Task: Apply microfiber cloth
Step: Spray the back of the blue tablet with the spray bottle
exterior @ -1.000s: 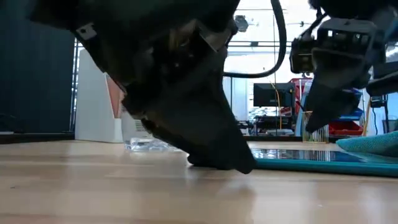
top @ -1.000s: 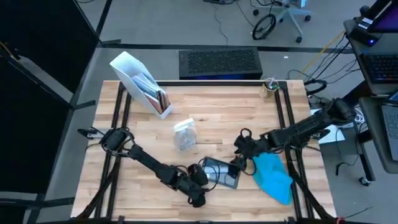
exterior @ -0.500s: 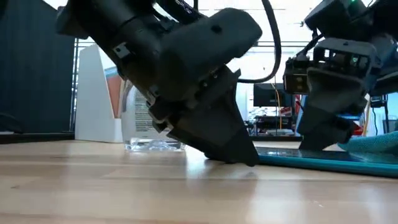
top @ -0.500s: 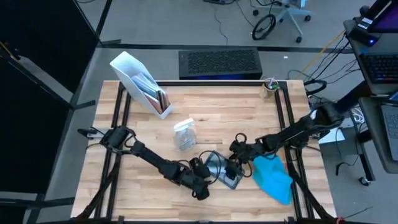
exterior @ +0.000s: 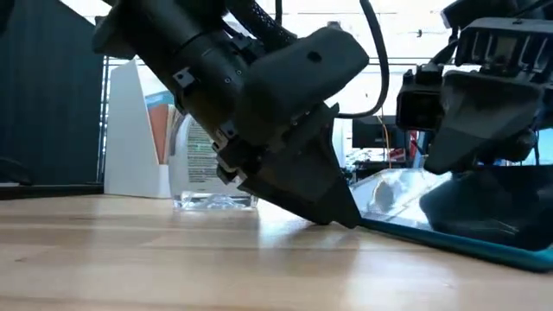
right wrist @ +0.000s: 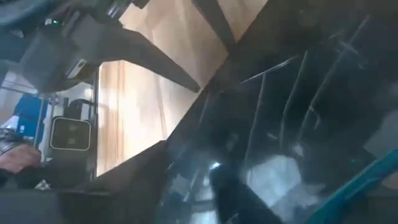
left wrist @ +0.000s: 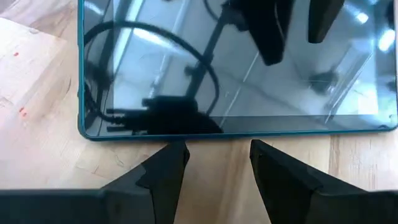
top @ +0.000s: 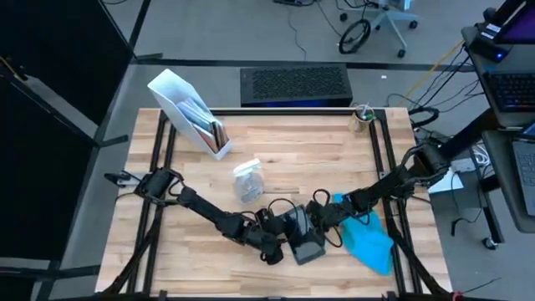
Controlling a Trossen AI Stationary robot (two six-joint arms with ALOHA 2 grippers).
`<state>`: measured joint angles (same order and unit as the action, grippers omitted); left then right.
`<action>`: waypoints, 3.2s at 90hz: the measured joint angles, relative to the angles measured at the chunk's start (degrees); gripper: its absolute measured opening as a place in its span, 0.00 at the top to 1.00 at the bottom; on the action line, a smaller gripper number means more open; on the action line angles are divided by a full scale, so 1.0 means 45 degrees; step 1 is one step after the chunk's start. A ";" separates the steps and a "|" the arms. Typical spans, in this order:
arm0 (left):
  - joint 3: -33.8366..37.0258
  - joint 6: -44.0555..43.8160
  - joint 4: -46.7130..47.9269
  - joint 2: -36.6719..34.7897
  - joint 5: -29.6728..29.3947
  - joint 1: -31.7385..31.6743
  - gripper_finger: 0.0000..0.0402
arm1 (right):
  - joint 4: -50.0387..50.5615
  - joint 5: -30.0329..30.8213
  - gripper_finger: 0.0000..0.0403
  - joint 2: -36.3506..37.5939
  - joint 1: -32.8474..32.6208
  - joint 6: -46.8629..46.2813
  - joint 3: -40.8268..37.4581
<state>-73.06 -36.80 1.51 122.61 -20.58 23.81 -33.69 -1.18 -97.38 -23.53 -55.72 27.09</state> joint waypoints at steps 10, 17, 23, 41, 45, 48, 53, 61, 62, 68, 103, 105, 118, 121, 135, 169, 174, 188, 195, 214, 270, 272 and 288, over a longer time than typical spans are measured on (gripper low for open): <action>0.0006 0.0008 -0.0006 -0.0050 -0.0003 0.0000 0.56 | -0.0126 0.0440 0.67 -0.0005 -0.0113 0.0083 -0.0012; 0.0032 0.0006 0.0213 -0.0187 0.0064 0.0064 0.56 | -0.0273 0.0416 0.84 0.0006 -0.0130 -0.0379 -0.0022; 0.0045 0.0005 0.0398 -0.0406 0.0146 0.0180 0.56 | -0.0524 0.0429 0.93 0.0082 -0.0185 -0.0267 0.0019; 0.0067 0.0190 0.0717 -0.1032 0.0017 0.0407 0.56 | -0.0378 0.0664 0.94 0.0758 -0.0289 0.0950 -0.0004; 0.0058 0.0265 0.0903 -0.1246 -0.0095 0.0467 0.56 | -0.0217 0.0752 0.94 0.1057 -0.0300 0.1237 -0.0005; 0.0058 0.0297 0.1171 -0.1397 -0.0117 0.0481 0.56 | -0.0096 0.0768 0.95 0.1301 -0.0302 0.1450 -0.0005; 0.0047 0.0357 0.1327 -0.1571 -0.0172 0.0478 0.56 | 0.0254 0.0876 0.96 0.1771 -0.0294 0.1841 -0.0012; 0.0049 0.0629 0.1894 -0.2023 -0.0481 0.0461 0.56 | 0.0920 0.1441 0.96 0.2545 -0.0266 0.2401 -0.0044; 0.0049 0.0636 0.1891 -0.2078 -0.0494 0.0461 0.56 | 0.1030 0.1503 0.96 0.2649 -0.0266 0.2474 -0.0045; 0.0044 0.0726 0.2124 -0.2574 -0.0635 0.0473 0.56 | 0.1782 0.1807 0.97 0.3297 -0.0266 0.2907 -0.0058; 0.0010 0.2799 0.2656 -0.5946 -0.3079 0.0714 0.56 | 0.3174 0.3631 0.97 0.6894 -0.0582 0.5969 -0.0063; 0.0010 0.2962 0.2659 -0.6074 -0.3165 0.0714 0.56 | 0.3160 0.3631 0.97 0.7019 -0.0582 0.6104 -0.0063; 0.0010 0.3687 0.2599 -0.6733 -0.3208 0.0524 0.56 | 0.3060 0.3752 0.97 0.7378 -0.0467 0.7350 -0.0058; 0.0010 0.3899 0.2590 -0.6828 -0.3004 0.0433 0.56 | 0.3069 0.3877 0.97 0.7342 -0.0442 0.7692 -0.0058; 0.0010 0.4421 0.2609 -0.6986 -0.2072 -0.0247 0.56 | 0.3013 0.4326 0.97 0.6824 -0.0166 0.8759 -0.0058; 0.0000 0.5369 0.2051 -0.6734 0.0629 -0.2142 0.56 | 0.2847 0.4229 0.97 0.5446 0.0067 0.9442 0.0608; 0.0000 0.5482 0.2228 -0.6711 0.1037 -0.2166 0.56 | 0.3252 0.4190 0.97 0.5450 0.0137 0.9661 0.0700; 0.0029 0.5641 0.2444 -0.7066 -0.0115 -0.1822 0.56 | 0.6023 0.4290 0.97 0.6135 0.0151 0.9769 0.1467; 0.0006 0.5742 0.2089 -0.7638 -0.0897 -0.1602 0.56 | 0.7826 0.4324 0.97 0.6750 0.0053 0.9605 0.1974; 0.0012 0.6294 0.1652 -0.8078 -0.1203 -0.1087 0.56 | 0.7970 0.5720 0.97 0.8631 -0.0344 1.0765 0.3021; 0.0019 0.6717 -0.1514 -0.6737 -0.1127 -0.0845 0.57 | 0.0747 0.4895 0.97 0.6218 -0.0311 1.4236 0.2992; 0.0019 0.6717 -0.1637 -0.6738 -0.1116 -0.0845 0.57 | 0.0653 0.4899 0.97 0.6168 -0.0310 1.4311 0.2992; 0.0019 0.6925 -0.1556 -0.6737 -0.0980 -0.0831 0.77 | 0.0454 0.4918 0.93 0.5863 -0.0313 1.4493 0.2992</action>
<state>-72.97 -5.63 -5.49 92.29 -24.99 20.08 -31.65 20.95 -71.00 -24.94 9.50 40.56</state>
